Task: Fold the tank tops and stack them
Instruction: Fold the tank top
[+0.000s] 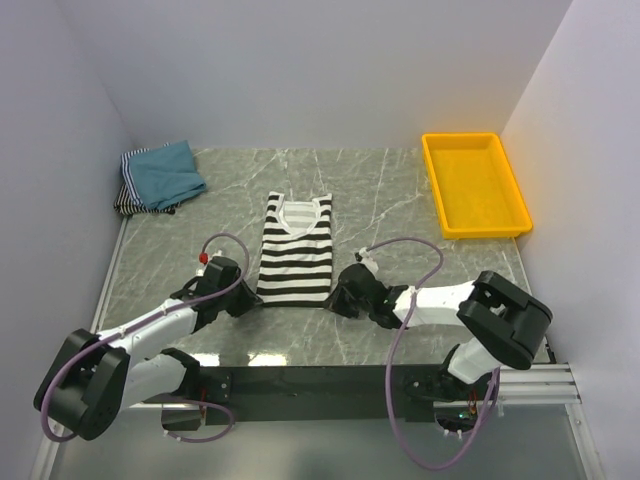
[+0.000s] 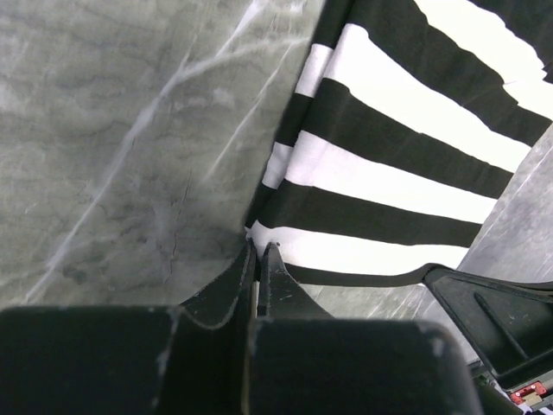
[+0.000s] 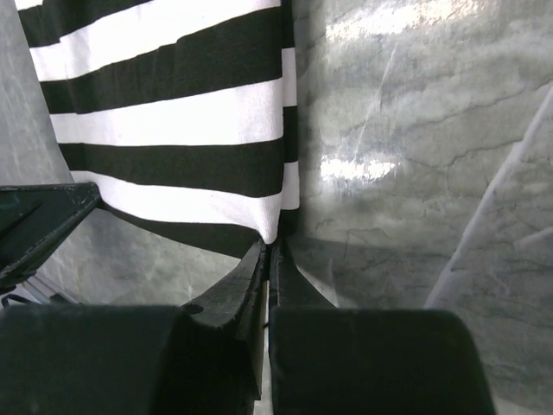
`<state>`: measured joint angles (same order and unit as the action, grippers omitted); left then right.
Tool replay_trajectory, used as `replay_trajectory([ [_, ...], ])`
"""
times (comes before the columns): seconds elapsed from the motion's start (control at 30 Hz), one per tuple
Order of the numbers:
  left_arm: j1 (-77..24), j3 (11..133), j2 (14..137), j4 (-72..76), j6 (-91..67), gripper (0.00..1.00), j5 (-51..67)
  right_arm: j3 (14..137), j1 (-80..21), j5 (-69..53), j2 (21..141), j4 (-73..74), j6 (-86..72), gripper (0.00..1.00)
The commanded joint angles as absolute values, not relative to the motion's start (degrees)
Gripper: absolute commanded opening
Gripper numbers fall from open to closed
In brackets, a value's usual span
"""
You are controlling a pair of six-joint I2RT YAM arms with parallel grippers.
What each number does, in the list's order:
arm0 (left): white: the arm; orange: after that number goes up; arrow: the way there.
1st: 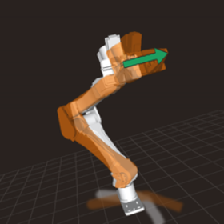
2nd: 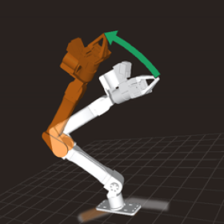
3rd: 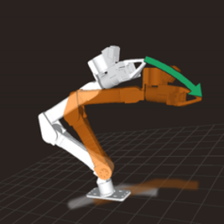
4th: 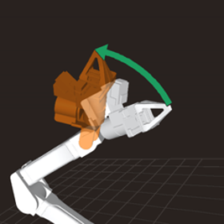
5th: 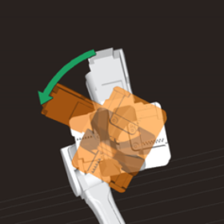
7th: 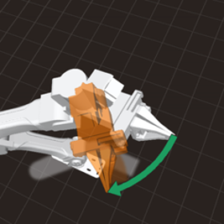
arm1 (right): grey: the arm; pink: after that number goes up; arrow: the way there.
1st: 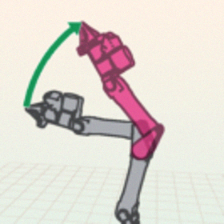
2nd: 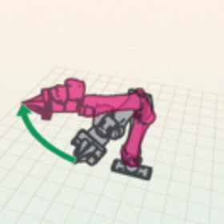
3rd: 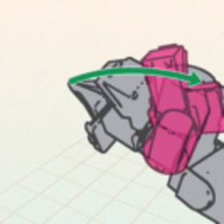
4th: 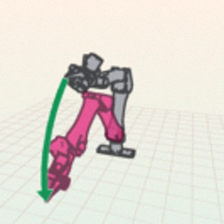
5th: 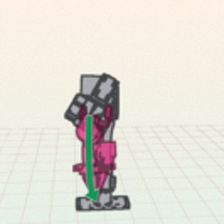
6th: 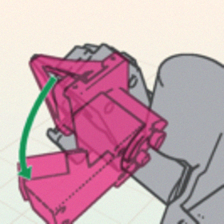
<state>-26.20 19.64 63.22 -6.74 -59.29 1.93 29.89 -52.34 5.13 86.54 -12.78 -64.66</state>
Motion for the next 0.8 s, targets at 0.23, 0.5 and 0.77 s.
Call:
replay_trajectory([
  [0.23, -33.0, 16.5, 50.8, -26.6, -69.2, 0.01, 1.4, 32.3, -61.4, 9.8, 78.8, -0.4, -59.0, 0.0],
  [0.5, -44.2, 18.4, 33.2, -39.6, -78.3, 0.01, -3.3, 32.8, -74.8, 17.2, 68.5, 10.5, -60.9, 0.0],
  [0.77, -45.4, 29.5, 26.5, -46.5, -75.6, 0.01, -9.4, 40.1, -79.9, 22.8, 59.7, 22.6, -62.0, 0.0],
])
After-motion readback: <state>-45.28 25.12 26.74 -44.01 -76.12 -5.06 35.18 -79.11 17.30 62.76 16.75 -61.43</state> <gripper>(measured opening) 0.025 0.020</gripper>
